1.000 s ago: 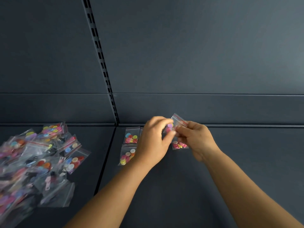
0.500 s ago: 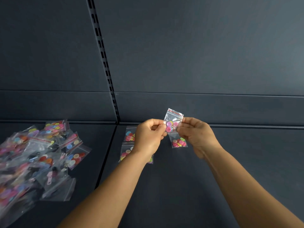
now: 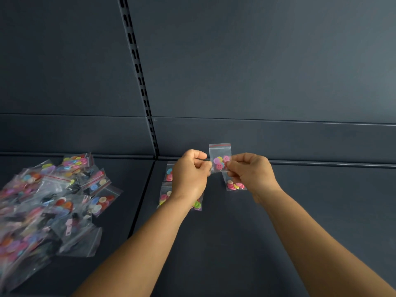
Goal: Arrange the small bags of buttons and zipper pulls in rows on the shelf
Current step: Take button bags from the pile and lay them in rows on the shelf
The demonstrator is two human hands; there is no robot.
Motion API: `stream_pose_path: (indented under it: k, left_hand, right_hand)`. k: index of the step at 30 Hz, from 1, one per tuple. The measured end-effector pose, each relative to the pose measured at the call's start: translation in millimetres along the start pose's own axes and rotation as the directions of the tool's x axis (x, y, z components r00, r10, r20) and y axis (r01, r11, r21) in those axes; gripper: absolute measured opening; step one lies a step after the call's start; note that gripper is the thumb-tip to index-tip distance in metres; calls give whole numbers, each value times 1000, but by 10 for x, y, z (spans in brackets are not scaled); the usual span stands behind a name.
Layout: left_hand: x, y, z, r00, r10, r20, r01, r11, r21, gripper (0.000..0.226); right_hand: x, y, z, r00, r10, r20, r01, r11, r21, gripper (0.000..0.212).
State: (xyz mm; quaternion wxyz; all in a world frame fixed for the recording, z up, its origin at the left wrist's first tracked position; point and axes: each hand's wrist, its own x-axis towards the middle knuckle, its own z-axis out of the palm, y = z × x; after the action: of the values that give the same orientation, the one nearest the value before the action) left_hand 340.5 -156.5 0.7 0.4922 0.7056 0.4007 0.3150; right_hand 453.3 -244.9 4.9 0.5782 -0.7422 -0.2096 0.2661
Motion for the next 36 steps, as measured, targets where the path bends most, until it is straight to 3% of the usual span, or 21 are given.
stream_pose_path:
  k: [2,4,7,11,15,20,28,36]
  left_hand:
    - [15,-27,-20,998,53,16,-55,993,100,13]
    - [20,-65,-31,990,127,55,-137,953,269,17]
    - [15,-134,-33,961,197,195,-274,778,565,34]
    - [-60,-209,49,831,284,477,-549,549,630,47]
    - [-94,-259,129,787,262,559,-615,412,673,52]
    - [-73,-227,67,806,279,522,-591,433,681,31]
    - [65,-252,121,809,226,542,-581,443,683,47]
    - [34,-264,157,817,237,525,-572,440,692,44]
  right_hand:
    - [7,0,47,1000,-3,5,4,997,-72,9]
    - [16,25,83,998,-55,9,55,966,-251,21]
    - [0,95,50,978,-198,58,192,773,-605,30]
    - [-38,208,-86,947,-254,197,311,565,-764,22]
    - [-56,306,-148,918,-257,303,391,448,-804,26]
    - [-9,335,-140,924,-282,258,367,461,-808,23]
    - [41,373,-112,921,-327,211,357,494,-793,23]
    - [121,339,-87,928,-313,201,343,513,-787,24]
